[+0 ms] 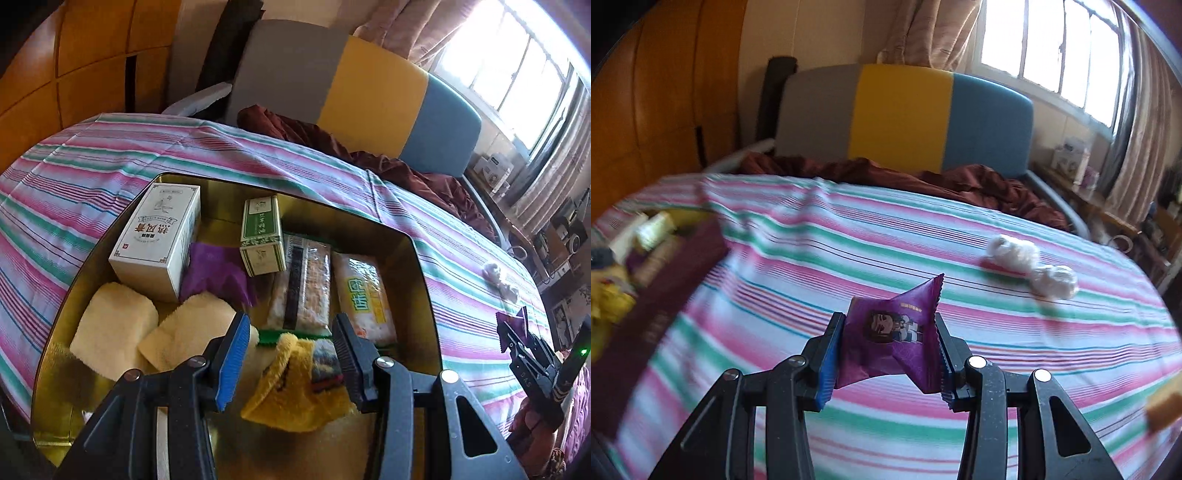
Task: Organize objects
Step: 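Carry the green box into the gold tray and open the left gripper, then carry the purple packet into the gold tray and open the right gripper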
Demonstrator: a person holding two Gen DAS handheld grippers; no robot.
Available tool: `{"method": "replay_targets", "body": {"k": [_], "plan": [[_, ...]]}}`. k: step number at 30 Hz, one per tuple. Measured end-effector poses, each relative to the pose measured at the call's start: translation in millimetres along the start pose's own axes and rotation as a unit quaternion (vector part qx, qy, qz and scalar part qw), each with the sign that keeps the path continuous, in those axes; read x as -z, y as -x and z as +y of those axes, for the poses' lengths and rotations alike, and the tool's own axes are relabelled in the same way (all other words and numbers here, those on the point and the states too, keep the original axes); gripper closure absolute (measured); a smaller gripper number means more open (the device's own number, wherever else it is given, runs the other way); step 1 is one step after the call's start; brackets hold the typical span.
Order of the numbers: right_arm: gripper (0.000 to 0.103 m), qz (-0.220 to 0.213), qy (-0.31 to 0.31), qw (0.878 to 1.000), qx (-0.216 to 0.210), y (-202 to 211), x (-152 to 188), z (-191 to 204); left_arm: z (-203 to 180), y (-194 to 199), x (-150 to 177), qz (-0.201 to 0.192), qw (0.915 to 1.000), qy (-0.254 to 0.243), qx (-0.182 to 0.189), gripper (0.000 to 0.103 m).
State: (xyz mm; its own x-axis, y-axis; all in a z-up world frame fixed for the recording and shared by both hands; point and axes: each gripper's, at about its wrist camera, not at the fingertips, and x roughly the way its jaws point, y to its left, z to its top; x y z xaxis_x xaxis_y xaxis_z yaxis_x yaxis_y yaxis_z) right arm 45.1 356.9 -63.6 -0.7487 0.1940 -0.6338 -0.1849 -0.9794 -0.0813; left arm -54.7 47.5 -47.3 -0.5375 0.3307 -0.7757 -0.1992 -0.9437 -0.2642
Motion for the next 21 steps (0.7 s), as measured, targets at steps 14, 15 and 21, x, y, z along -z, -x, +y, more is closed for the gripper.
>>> {"method": "replay_targets", "body": {"k": [14,15,21], "plan": [[0.058,-0.011,-0.001,0.984,-0.178,51,-14,97,20,25,1,-0.018,0.9998,0.0,-0.009,0.056],[0.058,-0.01,0.006,0.982,-0.19,53,-15,107,22,26,0,-0.018,0.9998,-0.001,-0.011,0.056],[0.058,0.016,0.064,0.962,-0.265,61,-14,173,34,33,-1,-0.017,0.9994,-0.009,-0.027,0.056]]}}
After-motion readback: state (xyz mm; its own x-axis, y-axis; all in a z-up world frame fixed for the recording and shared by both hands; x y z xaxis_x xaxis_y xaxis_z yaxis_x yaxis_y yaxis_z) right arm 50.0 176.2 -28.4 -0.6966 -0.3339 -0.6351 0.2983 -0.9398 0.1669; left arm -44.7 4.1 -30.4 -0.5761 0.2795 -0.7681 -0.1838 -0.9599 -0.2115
